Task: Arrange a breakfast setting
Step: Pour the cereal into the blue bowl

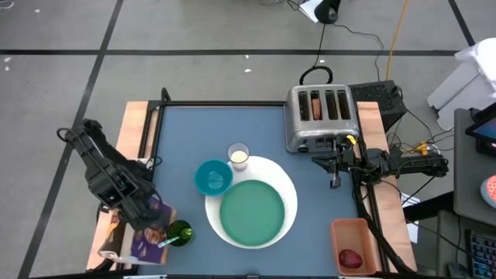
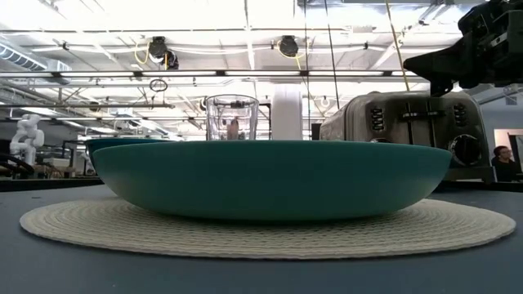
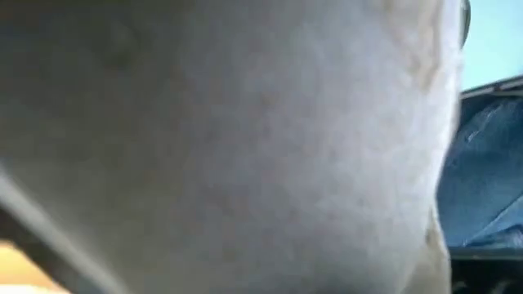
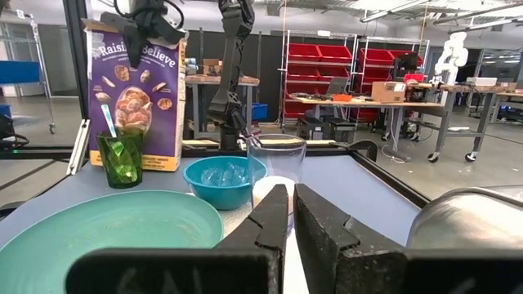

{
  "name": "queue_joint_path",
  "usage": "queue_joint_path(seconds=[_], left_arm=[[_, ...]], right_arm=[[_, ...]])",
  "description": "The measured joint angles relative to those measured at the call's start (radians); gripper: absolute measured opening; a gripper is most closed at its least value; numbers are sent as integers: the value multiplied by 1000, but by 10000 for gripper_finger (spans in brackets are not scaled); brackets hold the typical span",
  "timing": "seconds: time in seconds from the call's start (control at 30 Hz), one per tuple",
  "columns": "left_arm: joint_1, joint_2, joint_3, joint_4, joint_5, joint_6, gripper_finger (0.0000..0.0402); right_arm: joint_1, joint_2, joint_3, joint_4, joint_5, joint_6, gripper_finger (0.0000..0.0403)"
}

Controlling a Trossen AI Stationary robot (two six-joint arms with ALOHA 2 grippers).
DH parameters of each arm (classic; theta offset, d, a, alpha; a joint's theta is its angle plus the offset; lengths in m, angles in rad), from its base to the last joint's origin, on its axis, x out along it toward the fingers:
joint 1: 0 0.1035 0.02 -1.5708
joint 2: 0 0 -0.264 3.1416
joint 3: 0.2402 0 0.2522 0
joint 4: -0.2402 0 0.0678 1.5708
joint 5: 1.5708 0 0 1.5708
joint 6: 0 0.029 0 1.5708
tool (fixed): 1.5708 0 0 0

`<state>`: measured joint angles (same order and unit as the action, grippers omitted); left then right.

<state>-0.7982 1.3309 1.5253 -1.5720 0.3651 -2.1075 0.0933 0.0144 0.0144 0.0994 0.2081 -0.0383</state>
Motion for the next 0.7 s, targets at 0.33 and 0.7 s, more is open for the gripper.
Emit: queue_joint_path(seconds=[0.33,0.7], left_arm=[[0,-68,1,0,2,-33,7],[0,-164,2,0,3,-112,7]], right_arm=[[0,0,0,0,0,0,18],[0,0,0,0,0,0,18]])
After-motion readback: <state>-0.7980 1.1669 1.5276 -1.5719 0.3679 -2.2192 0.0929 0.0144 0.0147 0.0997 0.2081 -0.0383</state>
